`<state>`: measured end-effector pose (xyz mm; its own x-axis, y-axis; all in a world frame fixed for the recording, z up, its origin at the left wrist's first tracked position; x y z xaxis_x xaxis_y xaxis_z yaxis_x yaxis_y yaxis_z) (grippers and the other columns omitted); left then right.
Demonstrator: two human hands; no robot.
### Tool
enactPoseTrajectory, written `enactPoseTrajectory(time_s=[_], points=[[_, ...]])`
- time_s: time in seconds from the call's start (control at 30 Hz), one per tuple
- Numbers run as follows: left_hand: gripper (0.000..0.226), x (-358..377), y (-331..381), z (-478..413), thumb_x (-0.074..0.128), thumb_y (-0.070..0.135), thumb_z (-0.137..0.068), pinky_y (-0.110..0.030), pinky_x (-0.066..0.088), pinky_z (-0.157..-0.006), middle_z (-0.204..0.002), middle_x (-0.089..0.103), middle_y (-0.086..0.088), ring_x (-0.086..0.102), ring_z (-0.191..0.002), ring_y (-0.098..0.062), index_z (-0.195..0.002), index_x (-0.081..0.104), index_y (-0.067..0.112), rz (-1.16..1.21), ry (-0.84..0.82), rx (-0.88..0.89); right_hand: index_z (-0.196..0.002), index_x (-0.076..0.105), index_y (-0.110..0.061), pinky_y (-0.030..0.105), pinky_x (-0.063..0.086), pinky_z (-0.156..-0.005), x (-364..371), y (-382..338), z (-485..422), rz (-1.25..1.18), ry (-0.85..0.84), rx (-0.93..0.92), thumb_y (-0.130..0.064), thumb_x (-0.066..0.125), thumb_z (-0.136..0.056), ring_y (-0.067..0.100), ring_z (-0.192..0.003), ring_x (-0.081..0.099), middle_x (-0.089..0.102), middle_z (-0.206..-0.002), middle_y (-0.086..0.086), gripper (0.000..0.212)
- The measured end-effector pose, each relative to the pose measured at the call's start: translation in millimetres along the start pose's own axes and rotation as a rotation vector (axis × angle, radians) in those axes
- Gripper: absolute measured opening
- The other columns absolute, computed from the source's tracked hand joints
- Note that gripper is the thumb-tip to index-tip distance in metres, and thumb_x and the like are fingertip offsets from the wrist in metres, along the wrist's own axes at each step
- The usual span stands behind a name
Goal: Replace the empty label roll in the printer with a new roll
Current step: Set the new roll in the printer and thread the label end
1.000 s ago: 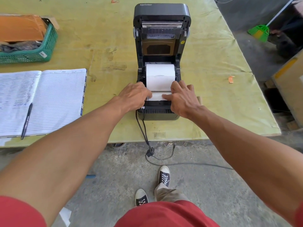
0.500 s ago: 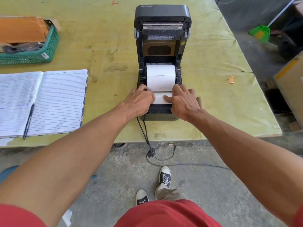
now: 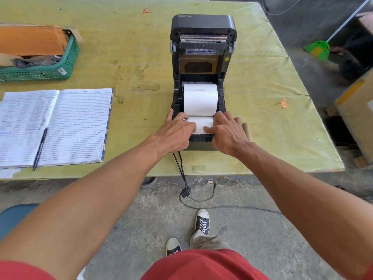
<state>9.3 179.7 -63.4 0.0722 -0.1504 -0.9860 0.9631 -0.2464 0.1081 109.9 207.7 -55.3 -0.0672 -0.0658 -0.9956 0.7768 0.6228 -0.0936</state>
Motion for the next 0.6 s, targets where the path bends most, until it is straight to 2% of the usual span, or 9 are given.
enactPoseTrajectory(time_s=[0.1, 0.2, 0.23, 0.33, 0.4, 0.5, 0.6], points=[[0.049, 0, 0, 2, 0.051, 0.008, -0.085, -0.062, 0.011, -0.117, -0.107, 0.070, -0.009, 0.037, -0.135, -0.024, -0.133, 0.049, 0.009, 0.031, 0.021, -0.001, -0.118, 0.071, -0.028, 0.040, 0.034, -0.081, -2, -1, 2, -0.005, 0.006, -0.002, -0.020, 0.049, -0.088, 0.023, -0.096, 0.035, 0.034, -0.096, -0.001, 0.038], [0.043, -2, -4, 2, 0.057, 0.030, -0.094, -0.060, 0.012, -0.117, -0.117, 0.068, -0.009, 0.040, -0.133, -0.022, -0.131, 0.054, 0.010, 0.038, 0.030, -0.005, -0.111, 0.072, -0.025, 0.039, 0.034, -0.079, -2, -2, 5, 0.018, 0.004, -0.018, -0.032, 0.049, -0.086, 0.024, -0.097, 0.037, 0.034, -0.096, -0.001, 0.035], [0.039, -3, -4, 2, 0.059, 0.032, -0.094, -0.060, 0.013, -0.118, -0.115, 0.068, -0.009, 0.043, -0.131, -0.022, -0.127, 0.058, 0.011, 0.036, 0.035, -0.004, -0.112, 0.072, -0.025, 0.040, 0.036, -0.080, -2, -2, 5, 0.023, 0.000, -0.027, -0.038, 0.050, -0.086, 0.024, -0.098, 0.038, 0.037, -0.097, 0.000, 0.036], [0.019, -7, -3, 2, 0.060, 0.019, -0.096, -0.052, 0.015, -0.121, -0.099, 0.069, -0.009, 0.055, -0.113, -0.023, -0.110, 0.070, 0.013, 0.058, 0.117, -0.004, -0.120, 0.069, -0.025, 0.043, 0.039, -0.085, 0, -1, 3, 0.034, -0.038, -0.053, -0.050, 0.056, -0.087, 0.025, -0.104, 0.041, 0.046, -0.108, 0.003, 0.043], [0.018, -9, -4, 1, 0.058, 0.009, -0.096, -0.045, 0.017, -0.121, -0.089, 0.068, -0.008, 0.058, -0.098, -0.022, -0.107, 0.072, 0.012, 0.053, 0.177, -0.027, -0.123, 0.068, -0.025, 0.043, 0.038, -0.086, 0, 1, -1, 0.025, -0.057, -0.061, -0.049, 0.058, -0.089, 0.025, -0.108, 0.044, 0.053, -0.115, 0.004, 0.042], [0.018, -12, -2, 3, 0.058, 0.005, -0.095, -0.044, 0.020, -0.121, -0.079, 0.067, -0.006, 0.059, -0.085, -0.021, -0.101, 0.073, 0.012, 0.039, 0.240, -0.028, -0.109, 0.074, -0.024, 0.041, 0.040, -0.082, -1, 7, -2, -0.010, -0.047, -0.050, -0.041, 0.056, -0.095, 0.024, -0.105, 0.048, 0.061, -0.113, 0.002, 0.029], [0.017, -12, 2, 8, 0.057, 0.007, -0.096, -0.044, 0.023, -0.120, -0.077, 0.068, -0.008, 0.062, -0.081, -0.023, -0.099, 0.074, 0.011, 0.033, 0.268, 0.021, -0.094, 0.076, -0.021, 0.038, 0.039, -0.078, -2, 8, 0, 0.002, -0.036, -0.058, -0.037, 0.053, -0.098, 0.021, -0.097, 0.049, 0.066, -0.102, -0.002, 0.028]])
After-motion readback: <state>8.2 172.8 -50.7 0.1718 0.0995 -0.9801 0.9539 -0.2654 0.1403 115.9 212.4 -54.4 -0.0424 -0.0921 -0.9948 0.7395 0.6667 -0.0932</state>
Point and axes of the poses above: each hand's wrist, its own z-axis away from the middle knuckle, its own x-axis out of the palm, y = z × x, the point moved 10 cm from there along -z, towards the middle knuckle
